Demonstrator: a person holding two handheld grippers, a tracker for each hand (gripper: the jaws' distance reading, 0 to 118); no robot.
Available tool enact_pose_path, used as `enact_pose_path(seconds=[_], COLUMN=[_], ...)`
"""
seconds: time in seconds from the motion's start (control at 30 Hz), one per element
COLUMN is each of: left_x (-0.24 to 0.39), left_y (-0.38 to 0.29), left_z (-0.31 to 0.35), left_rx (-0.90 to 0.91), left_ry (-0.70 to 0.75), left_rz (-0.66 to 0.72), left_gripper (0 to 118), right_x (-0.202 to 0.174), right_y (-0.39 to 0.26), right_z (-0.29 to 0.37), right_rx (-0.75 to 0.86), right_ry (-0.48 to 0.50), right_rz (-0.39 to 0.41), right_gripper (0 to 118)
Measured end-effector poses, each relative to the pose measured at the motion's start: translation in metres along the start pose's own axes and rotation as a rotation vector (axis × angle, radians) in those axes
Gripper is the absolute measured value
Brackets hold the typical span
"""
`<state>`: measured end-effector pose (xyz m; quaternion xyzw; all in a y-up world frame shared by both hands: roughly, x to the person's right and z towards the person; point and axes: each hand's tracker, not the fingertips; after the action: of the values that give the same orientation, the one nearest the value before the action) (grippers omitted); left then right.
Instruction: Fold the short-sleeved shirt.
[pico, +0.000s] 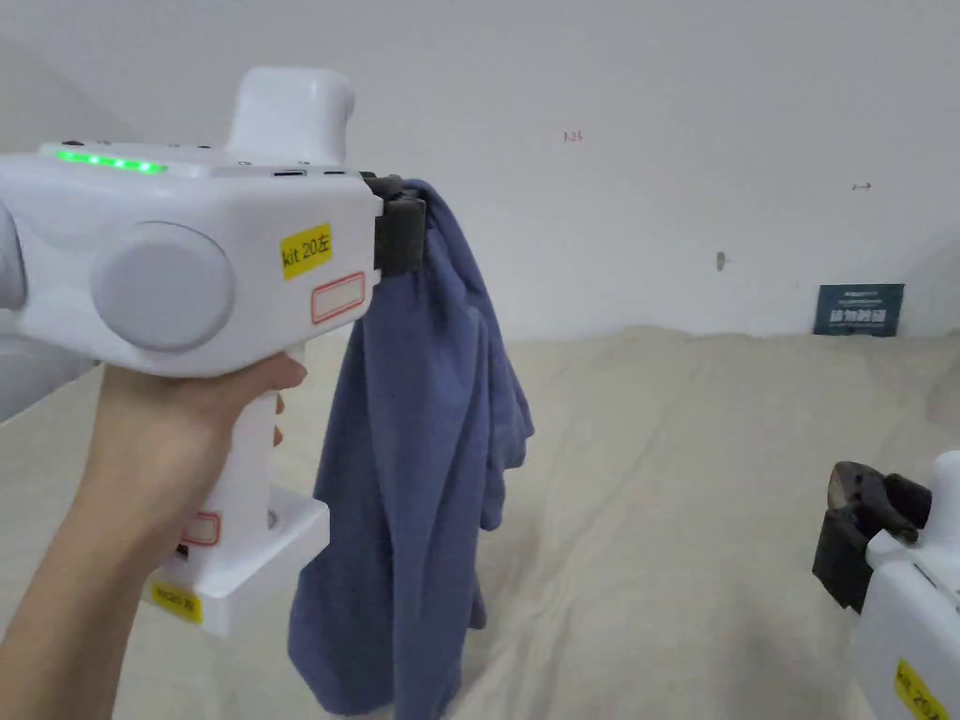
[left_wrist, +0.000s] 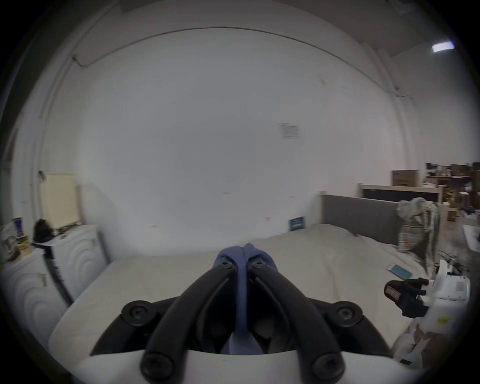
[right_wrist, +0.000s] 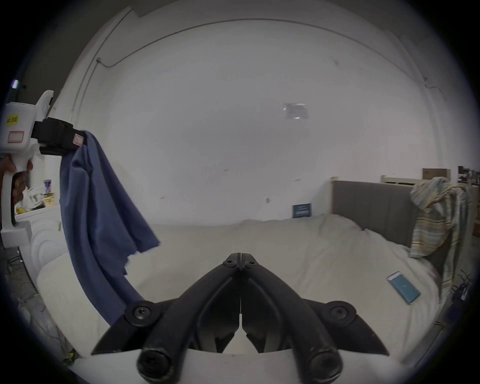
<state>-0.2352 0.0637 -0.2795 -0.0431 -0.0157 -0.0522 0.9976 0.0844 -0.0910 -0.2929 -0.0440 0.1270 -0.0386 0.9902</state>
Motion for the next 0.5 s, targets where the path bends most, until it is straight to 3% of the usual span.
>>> enact_pose_path(seconds=[0.2, 0.3, 0.4, 0.5], left_x=[0.089, 0.128, 0.161, 0.175], left_y=[-0.067, -0.134, -0.225, -0.275], left_z=[-0.101, -0.145, -0.179, -0.183], left_rx=[-0.184, -0.375, -0.607, -0.711], left_ry=[-0.240, -0.280, -0.349, -0.280], left_rz=[0.052, 0.075, 0.212, 0.256], left_gripper=[6, 6, 6, 6], right_x=[0.044, 0.060, 0.073, 0.081], right_y=[-0.003, -0.014, -0.029, -0.040], right_z=[0.009, 0.005, -0.001, -0.011], right_rx=[-0.013, -0.060, -0.119, -0.166], right_ry=[-0.105, -0.133, -0.147, -0.161], right_rz=[-0.001, -0.017, -0.004, 0.021], right_gripper=[0, 0, 0, 0])
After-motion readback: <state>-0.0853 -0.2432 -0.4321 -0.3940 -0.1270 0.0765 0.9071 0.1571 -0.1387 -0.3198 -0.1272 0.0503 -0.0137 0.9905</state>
